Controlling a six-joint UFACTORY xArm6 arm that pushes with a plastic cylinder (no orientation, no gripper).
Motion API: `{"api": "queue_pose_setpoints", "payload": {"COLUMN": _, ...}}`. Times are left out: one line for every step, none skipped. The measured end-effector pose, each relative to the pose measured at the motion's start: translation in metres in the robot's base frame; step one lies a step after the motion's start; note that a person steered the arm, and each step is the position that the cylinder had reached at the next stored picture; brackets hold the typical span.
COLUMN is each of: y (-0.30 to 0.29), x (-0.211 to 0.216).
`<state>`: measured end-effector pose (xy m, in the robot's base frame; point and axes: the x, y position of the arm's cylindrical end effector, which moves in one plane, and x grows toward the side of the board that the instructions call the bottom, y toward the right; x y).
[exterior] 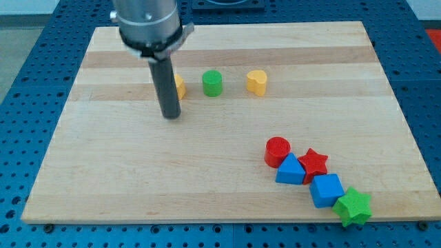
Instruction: Move your arm to the left of the cube
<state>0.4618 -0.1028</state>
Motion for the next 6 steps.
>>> {"api": "queue_pose_setpoints", "payload": {"y": 0.005, "x": 0.069}}
{"api": "queue_pose_setpoints", "payload": {"y": 0.042, "x": 0.131}}
{"api": "queue_pose_setpoints", "payload": {"y": 0.075, "x": 0.156}}
{"api": "queue_pose_setpoints", "payload": {"y": 0.075, "x": 0.156}}
{"api": "queue_pose_setpoints", "payload": {"y": 0.107, "x": 0.156}}
{"api": "queue_pose_setpoints", "payload": {"y": 0.143, "x": 0.154}}
